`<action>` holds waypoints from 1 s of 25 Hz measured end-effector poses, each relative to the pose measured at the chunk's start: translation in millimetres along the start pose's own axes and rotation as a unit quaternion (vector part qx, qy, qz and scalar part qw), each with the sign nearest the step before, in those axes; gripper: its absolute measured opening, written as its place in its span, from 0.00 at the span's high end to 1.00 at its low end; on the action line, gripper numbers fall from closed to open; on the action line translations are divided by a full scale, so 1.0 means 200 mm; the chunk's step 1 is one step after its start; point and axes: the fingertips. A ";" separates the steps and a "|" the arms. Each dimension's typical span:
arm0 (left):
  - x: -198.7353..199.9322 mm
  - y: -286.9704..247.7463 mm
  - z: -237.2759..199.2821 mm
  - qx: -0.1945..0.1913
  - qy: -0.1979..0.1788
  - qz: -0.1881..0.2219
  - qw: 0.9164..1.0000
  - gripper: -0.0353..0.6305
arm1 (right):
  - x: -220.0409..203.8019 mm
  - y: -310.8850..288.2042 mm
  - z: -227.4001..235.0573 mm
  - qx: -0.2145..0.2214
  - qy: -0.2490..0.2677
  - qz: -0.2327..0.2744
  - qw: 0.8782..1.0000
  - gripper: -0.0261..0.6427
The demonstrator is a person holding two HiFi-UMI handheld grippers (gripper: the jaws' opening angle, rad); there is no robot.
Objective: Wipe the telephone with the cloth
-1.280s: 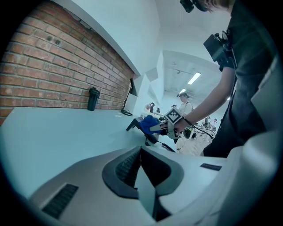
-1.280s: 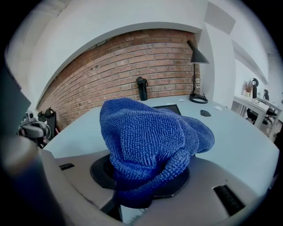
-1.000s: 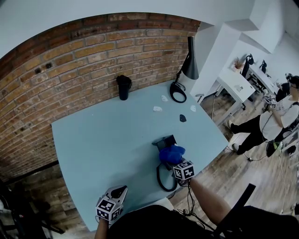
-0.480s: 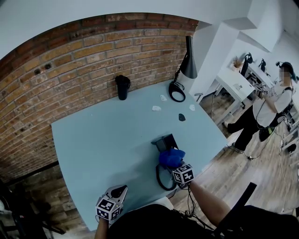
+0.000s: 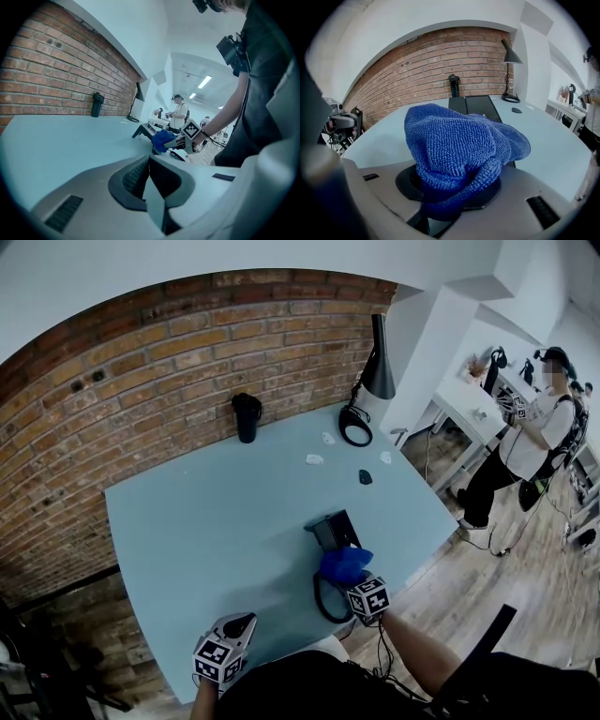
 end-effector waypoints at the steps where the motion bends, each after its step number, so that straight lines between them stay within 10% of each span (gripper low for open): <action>1: 0.00 0.00 0.00 0.000 -0.001 0.000 1.000 0.95 | -0.01 0.00 0.00 0.000 0.001 -0.001 1.000 0.70; 16: 0.01 0.01 -0.02 0.008 0.006 0.008 1.000 0.95 | -0.08 0.08 -0.03 0.055 0.037 -0.047 0.997 0.70; 25: 0.01 0.01 -0.03 0.008 0.008 0.009 1.000 0.95 | 0.75 0.00 0.05 0.057 0.087 0.095 0.990 0.70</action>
Point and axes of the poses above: the fingertips, and each gripper's own axes: y backward along the fingers, z to its right, x out of its top, and after that the axes turned 3 degrees about -y, right-handed
